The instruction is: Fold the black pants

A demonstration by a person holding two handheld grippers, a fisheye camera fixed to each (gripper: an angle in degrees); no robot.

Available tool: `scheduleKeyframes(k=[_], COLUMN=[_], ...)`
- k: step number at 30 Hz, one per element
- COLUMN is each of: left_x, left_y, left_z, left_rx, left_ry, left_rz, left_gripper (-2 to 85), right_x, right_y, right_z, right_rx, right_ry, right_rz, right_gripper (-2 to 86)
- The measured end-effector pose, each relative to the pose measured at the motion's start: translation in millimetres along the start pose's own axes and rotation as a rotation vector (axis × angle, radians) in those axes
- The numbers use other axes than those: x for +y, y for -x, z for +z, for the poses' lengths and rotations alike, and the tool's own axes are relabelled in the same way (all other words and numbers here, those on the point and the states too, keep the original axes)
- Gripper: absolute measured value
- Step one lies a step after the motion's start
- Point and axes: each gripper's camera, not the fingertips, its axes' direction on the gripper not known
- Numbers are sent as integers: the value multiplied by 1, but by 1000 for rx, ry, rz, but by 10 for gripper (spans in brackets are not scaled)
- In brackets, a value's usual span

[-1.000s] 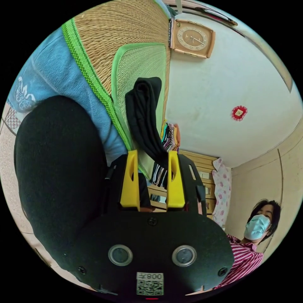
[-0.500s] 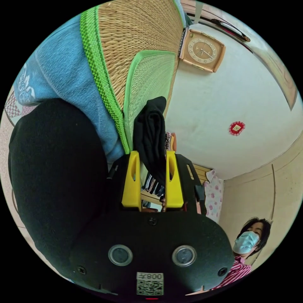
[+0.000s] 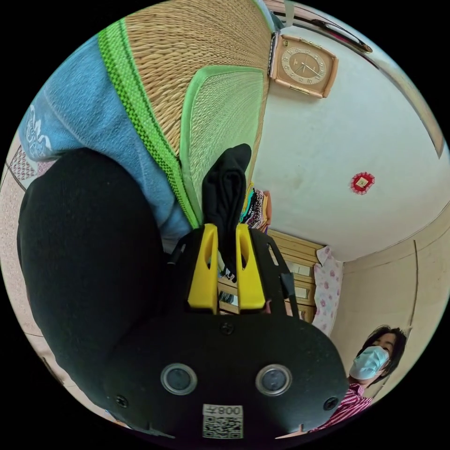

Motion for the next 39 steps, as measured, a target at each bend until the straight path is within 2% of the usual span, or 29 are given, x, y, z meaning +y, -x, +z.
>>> scheduleKeyframes(k=[15, 26, 32, 35, 39], left_x=[120, 209, 241, 257, 293], left_y=[-110, -242, -338, -406, -512], left_z=[-47, -39, 32, 96, 193], left_rx=[40, 1, -24, 1, 83], left_ry=[53, 164, 297, 397, 531], left_rz=[114, 241, 342, 421, 600], left_gripper=[52, 49, 47, 47, 48], right_x=[37, 70, 74, 70, 81], right_y=[-37, -16, 14, 49, 144], right_z=[-104, -219, -340, -432, -596], right_rx=[-87, -141, -154, -152, -49], right_ry=[-23, -112, -237, -335, -521], right_rz=[-27, -147, -232, -307, -502], right_gripper=[6, 5, 6, 6, 6])
